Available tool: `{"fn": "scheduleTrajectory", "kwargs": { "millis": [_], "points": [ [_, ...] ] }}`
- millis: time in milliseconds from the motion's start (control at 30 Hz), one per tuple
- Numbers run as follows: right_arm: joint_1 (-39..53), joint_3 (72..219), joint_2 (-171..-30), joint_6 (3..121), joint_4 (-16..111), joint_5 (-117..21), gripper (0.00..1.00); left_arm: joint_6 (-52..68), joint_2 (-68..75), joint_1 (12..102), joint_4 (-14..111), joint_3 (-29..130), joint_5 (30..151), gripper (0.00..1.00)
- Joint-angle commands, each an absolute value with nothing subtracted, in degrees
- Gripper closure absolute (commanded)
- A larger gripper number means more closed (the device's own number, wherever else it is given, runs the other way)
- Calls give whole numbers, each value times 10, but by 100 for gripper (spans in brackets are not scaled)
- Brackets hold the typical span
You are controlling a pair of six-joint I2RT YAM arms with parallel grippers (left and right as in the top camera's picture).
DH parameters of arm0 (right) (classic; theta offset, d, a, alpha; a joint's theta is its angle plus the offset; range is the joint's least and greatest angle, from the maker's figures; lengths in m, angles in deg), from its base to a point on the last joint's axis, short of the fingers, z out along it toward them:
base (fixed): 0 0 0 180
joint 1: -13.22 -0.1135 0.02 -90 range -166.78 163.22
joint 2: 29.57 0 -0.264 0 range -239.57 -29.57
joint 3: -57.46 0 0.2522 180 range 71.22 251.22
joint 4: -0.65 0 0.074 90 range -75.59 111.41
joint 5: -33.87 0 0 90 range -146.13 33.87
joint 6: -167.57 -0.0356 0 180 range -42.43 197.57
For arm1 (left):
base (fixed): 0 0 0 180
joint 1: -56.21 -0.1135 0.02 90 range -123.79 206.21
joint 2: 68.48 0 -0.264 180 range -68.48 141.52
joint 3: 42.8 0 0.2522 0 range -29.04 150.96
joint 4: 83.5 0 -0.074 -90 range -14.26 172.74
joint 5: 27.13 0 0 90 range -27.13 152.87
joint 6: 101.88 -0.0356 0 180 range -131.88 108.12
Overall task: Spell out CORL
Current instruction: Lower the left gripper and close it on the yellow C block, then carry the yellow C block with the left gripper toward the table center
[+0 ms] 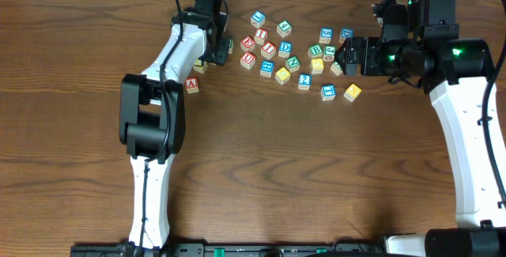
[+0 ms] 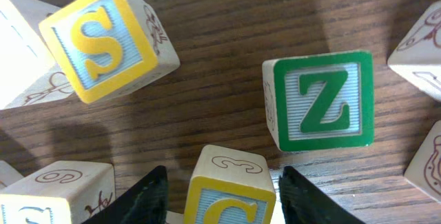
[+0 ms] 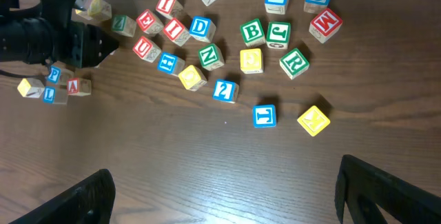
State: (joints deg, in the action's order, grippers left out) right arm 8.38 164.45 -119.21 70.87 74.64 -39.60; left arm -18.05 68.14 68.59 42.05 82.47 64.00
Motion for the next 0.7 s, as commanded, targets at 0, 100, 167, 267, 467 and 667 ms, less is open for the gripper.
{"fn": "scheduleTrajectory", "kwargs": {
  "millis": [0,100,167,267,467,667],
  "points": [
    [79,1640,-1195,717,747,-395,1,-182,687,689,424,817,637,54],
    [79,1640,-1195,717,747,-395,1,-169,687,689,426,817,637,56],
    [79,1640,-1195,717,747,-395,1,-165,687,689,426,817,637,60],
    [79,1640,-1195,717,747,-398,1,-164,683,689,425,817,637,69],
    [79,1640,-1195,717,747,-406,1,-158,659,689,426,817,637,72],
    [79,1640,-1195,717,747,-408,1,-156,622,689,421,817,637,72]
  ]
}}
